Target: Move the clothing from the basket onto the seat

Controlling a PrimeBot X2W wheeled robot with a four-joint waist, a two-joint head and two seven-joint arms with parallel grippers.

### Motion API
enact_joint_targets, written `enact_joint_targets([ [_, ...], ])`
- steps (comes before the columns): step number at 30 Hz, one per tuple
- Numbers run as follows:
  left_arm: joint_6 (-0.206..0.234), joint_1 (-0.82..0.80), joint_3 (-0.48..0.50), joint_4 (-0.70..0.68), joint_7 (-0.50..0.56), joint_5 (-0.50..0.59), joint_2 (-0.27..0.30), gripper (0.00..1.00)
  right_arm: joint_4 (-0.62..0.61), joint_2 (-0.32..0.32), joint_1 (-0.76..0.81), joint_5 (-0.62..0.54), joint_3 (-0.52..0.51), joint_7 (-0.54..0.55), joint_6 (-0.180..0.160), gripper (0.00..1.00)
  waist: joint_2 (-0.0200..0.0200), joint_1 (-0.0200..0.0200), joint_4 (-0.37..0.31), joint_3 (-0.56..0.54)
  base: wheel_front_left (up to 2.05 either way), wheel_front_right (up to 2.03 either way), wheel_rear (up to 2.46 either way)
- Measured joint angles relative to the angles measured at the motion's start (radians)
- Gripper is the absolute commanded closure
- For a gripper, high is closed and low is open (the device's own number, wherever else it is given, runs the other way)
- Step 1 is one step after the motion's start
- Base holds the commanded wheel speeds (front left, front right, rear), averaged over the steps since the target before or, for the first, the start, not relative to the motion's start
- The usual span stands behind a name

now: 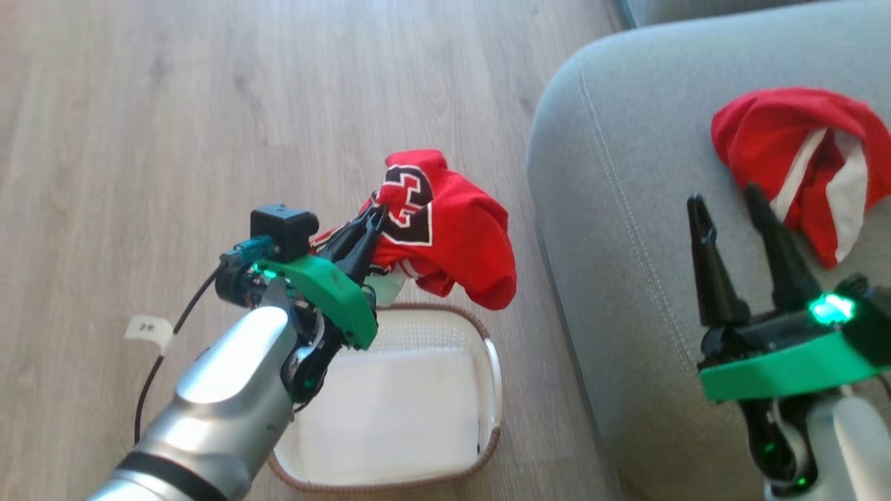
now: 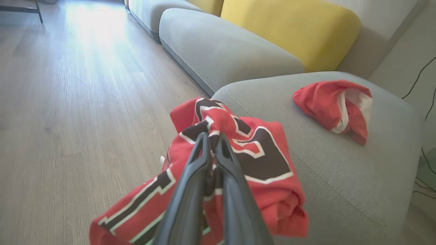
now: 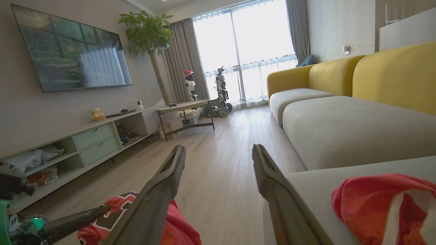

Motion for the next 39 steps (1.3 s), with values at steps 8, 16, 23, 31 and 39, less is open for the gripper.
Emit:
enact_joint_targets([
  [8,0.069,0.01,0.006,-0.233,0.057,0.004,0.065,1.0,0.03,-0.004,0.047,0.02,0.059,0.008,0.0,0.0,0.0,0.0,0.018,-0.068,0.0,0.0,0.0],
  [16,0.148,0.01,0.021,-0.471,0.129,0.004,0.13,1.0,0.068,-0.017,0.077,0.031,0.11,0.006,0.0,0.0,0.0,0.0,0.031,-0.094,0.0,0.0,0.0],
  [23,0.195,0.019,0.035,-0.577,0.167,0.004,0.165,1.0,0.085,-0.021,0.087,0.037,0.152,-0.004,0.0,0.0,0.0,0.0,0.024,-0.094,0.0,0.0,0.0],
  [31,0.205,0.054,0.03,-0.6,0.185,0.0,0.176,1.0,0.089,-0.028,0.081,0.035,0.202,-0.014,0.0,0.0,0.0,0.0,0.021,-0.089,0.0,0.0,0.0],
  [39,0.212,0.053,0.023,-0.597,0.185,-0.001,0.176,1.0,0.086,-0.037,0.009,0.025,0.303,-0.01,0.0,0.0,0.0,0.0,0.027,-0.088,0.0,0.0,0.0],
])
